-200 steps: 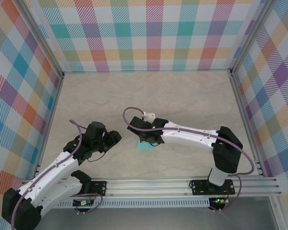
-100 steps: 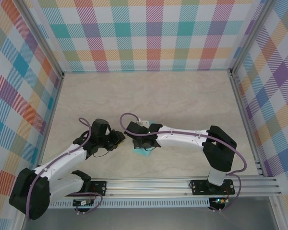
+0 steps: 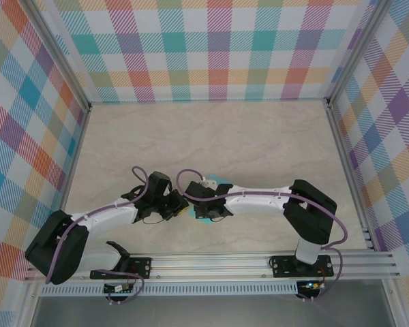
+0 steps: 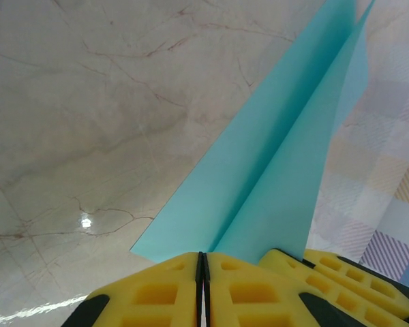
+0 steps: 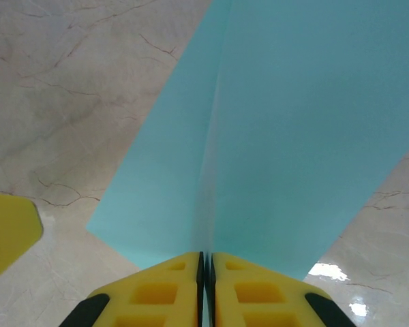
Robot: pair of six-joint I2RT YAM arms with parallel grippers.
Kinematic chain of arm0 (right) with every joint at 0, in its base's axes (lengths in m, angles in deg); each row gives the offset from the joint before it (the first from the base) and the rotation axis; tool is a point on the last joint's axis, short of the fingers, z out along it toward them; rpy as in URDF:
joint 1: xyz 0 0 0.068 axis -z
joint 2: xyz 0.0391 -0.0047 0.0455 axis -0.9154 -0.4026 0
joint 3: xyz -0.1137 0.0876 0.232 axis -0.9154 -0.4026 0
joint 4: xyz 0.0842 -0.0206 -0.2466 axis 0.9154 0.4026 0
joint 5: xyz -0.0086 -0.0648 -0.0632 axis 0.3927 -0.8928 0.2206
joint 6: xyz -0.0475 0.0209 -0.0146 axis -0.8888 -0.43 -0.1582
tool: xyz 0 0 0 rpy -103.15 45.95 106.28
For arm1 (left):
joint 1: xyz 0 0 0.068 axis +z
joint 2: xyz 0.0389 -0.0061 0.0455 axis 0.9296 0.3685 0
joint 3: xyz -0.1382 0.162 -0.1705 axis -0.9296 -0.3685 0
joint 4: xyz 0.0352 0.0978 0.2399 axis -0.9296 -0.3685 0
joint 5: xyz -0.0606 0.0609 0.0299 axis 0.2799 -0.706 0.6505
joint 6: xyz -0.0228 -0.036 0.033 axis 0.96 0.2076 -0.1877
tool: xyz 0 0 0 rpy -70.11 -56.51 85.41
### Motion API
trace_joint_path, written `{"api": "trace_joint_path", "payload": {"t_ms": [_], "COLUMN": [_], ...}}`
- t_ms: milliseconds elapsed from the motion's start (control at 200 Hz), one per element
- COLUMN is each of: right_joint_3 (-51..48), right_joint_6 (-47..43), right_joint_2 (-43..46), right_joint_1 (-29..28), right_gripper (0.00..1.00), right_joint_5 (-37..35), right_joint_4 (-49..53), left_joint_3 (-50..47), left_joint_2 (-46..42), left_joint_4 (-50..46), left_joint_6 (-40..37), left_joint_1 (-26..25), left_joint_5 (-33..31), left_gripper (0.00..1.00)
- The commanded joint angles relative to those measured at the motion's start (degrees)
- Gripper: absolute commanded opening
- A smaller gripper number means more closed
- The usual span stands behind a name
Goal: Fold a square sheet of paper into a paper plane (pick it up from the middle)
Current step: Place the paper at the center of the table.
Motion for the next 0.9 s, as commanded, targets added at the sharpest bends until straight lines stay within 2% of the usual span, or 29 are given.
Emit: {"api": "trace_joint_path", "payload": {"t_ms": [0,230,620,895], "right_joint_3": [-1.1,-3.4,-13.0,-13.0], "right_joint_6": [1.3,0.1,-6.8,-8.9], "right_joint_2": [2.6,5.5,11.0,11.8], "right_joint_1": [0.2,1.2,7.9,8.3], "right_gripper": [0.13,0.14,0.17,0.23], "right_joint_5": [0.7,2.6,19.2,21.1], "right_joint_4": [-2.2,-4.7,-18.1,-18.2], "left_joint_3": [1.8,3.8,4.5,8.6], "left_joint_2": [1.8,7.5,9.9,8.8], "left_joint_4": [2.0,3.2,0.7,-0.8], "left_joint_6": [-0.1,-1.2,-2.9,-5.2], "left_joint_1": [-1.3,-2.8,-3.7,-6.0], "left_joint_5": [-0.1,0.9,-0.8,-0.3], "left_gripper": [0.11,0.11,0.09,0.12]}}
